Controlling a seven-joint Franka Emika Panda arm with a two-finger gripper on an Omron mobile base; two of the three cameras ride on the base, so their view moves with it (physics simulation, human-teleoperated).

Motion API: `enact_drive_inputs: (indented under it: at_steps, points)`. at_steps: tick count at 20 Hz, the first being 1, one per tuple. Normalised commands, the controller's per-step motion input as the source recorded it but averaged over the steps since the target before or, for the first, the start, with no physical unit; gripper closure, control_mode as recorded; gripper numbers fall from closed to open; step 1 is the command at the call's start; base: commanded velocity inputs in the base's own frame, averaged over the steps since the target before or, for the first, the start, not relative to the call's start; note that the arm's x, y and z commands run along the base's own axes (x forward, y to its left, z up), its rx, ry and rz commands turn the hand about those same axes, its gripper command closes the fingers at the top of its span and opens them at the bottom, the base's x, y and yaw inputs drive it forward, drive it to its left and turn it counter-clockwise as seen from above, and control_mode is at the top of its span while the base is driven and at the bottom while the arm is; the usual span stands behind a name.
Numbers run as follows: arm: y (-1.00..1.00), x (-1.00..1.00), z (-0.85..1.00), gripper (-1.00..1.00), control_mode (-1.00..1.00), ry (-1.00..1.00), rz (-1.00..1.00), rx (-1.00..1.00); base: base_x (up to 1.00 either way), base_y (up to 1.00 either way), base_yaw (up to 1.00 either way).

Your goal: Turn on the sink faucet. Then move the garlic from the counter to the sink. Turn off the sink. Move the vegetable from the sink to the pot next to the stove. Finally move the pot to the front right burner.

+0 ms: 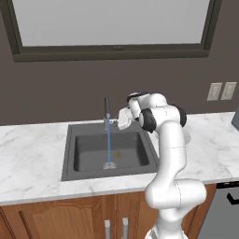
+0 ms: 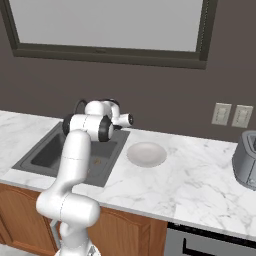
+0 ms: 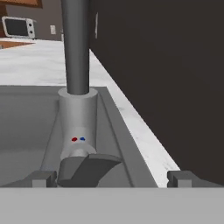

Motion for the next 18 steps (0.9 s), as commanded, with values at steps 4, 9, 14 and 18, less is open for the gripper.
enact_drive_inputs:
  at_steps: [4,9,14,18]
  points:
    - [0.31,0.06,0.00,-1.00,-1.00,0.00,0.07,0.00,0.00,0.00,0.00]
    - [0.46,0.00,0.10,-1.00,-1.00,0.01,0.06,0.00,0.00,0.00,0.00]
    - [0.58,0.00,0.20,-1.00,-1.00,0.05,0.05,-0.02,0.00,0.00,0.00]
    - [0.57,0.00,0.23,-1.00,-1.00,0.06,0.04,-0.02,0.00,0.00,0.00]
